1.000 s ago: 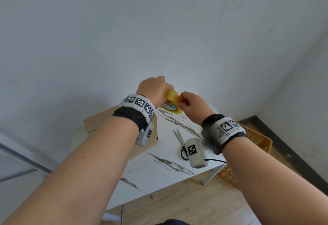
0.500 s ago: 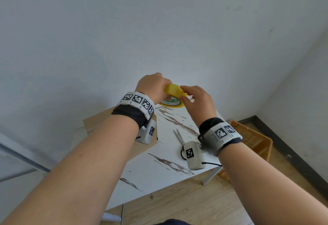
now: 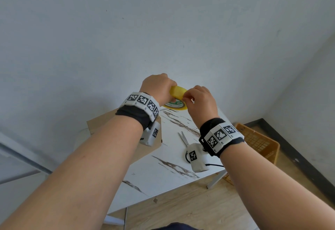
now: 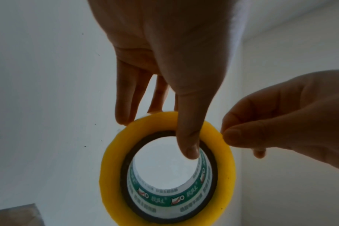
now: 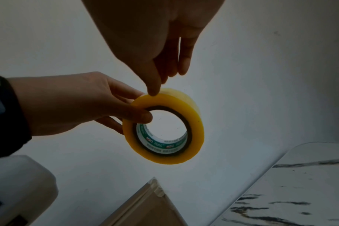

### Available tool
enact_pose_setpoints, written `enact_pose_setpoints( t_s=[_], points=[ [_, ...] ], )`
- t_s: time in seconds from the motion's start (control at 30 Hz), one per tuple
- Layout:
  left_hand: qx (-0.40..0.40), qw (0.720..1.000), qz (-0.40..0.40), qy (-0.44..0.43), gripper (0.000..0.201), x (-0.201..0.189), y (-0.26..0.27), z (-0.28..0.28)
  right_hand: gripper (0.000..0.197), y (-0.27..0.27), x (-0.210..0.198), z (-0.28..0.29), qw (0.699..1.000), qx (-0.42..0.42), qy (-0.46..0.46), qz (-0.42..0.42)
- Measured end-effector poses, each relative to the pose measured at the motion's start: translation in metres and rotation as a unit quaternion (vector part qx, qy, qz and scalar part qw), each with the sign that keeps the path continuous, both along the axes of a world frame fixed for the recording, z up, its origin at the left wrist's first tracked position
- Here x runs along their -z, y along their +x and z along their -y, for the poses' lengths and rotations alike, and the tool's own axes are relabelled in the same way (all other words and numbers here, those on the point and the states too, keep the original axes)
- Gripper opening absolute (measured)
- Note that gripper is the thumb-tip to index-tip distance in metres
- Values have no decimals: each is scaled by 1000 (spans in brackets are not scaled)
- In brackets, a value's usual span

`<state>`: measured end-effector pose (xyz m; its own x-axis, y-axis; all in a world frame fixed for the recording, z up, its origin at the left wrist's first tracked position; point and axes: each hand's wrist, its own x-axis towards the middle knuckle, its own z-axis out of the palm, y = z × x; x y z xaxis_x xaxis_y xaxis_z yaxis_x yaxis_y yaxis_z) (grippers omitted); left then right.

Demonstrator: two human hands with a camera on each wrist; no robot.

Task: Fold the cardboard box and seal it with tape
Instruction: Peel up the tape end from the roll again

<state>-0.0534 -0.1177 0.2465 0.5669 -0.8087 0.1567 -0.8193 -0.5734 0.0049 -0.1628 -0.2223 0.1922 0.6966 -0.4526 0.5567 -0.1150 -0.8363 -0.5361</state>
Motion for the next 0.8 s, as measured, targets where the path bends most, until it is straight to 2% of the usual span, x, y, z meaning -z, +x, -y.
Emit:
enact_pose_setpoints(
  t_s=[0.13, 0.2, 0.27, 0.43, 0.53, 0.63, 0.8],
  points=[
    [3, 1000, 23, 0, 13, 2, 1, -1, 9, 2, -4, 1, 993, -22, 38, -106],
    [14, 999, 33, 19, 18, 2, 1, -1, 10, 1, -11, 3, 980, -42, 79, -177],
    [24, 998, 40, 31, 22, 2, 1, -1, 10, 0, -18, 6, 967, -61, 126, -212],
    [35, 998, 33, 35, 23, 8, 1, 2, 6, -7, -18, 5, 949, -95, 182, -238],
    [36, 998, 23, 41, 20, 12, 2, 3, 23, -6, -13, 4, 950, -92, 183, -237],
    [42, 998, 22, 40, 16, 14, 2, 5, 20, -4, -13, 7, 958, -83, 163, -221],
    [40, 999, 10, 29, 15, 13, 11, 6, 20, -4, -15, 12, 953, -128, 187, -201]
  ],
)
